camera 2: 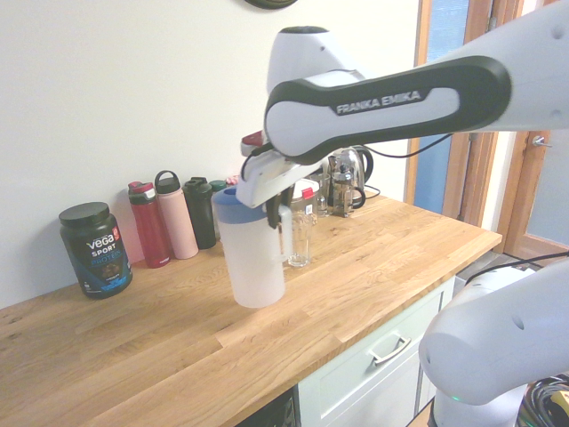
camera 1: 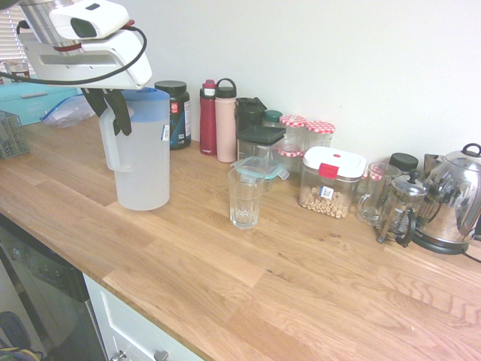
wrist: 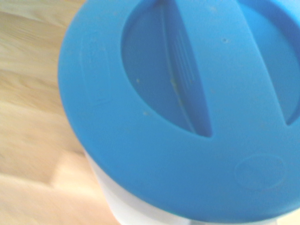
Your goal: Pour me some water
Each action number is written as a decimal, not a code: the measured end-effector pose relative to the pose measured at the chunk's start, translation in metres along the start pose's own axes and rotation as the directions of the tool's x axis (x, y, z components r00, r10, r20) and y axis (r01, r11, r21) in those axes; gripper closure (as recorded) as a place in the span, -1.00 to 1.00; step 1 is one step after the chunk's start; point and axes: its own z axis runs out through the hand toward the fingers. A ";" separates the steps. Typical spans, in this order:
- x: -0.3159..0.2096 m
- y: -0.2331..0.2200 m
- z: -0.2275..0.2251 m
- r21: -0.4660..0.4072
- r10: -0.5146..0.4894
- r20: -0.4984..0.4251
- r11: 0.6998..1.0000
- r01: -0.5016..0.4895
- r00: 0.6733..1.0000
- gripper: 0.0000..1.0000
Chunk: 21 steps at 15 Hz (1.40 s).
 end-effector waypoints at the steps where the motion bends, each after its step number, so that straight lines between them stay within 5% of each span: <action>1: 0.001 0.020 -0.009 -0.012 0.022 -0.004 1.000 -0.022 1.000 1.00; 8: 0.057 0.153 -0.022 -0.022 0.089 -0.009 0.996 -0.089 0.996 1.00; 12: 0.130 0.190 0.001 -0.026 0.050 0.003 0.998 -0.050 0.999 1.00; 16: 0.204 0.186 0.007 -0.050 -0.154 0.086 0.986 0.159 0.984 1.00; 21: 0.246 0.150 0.010 -0.115 -0.366 0.259 0.907 0.404 0.894 1.00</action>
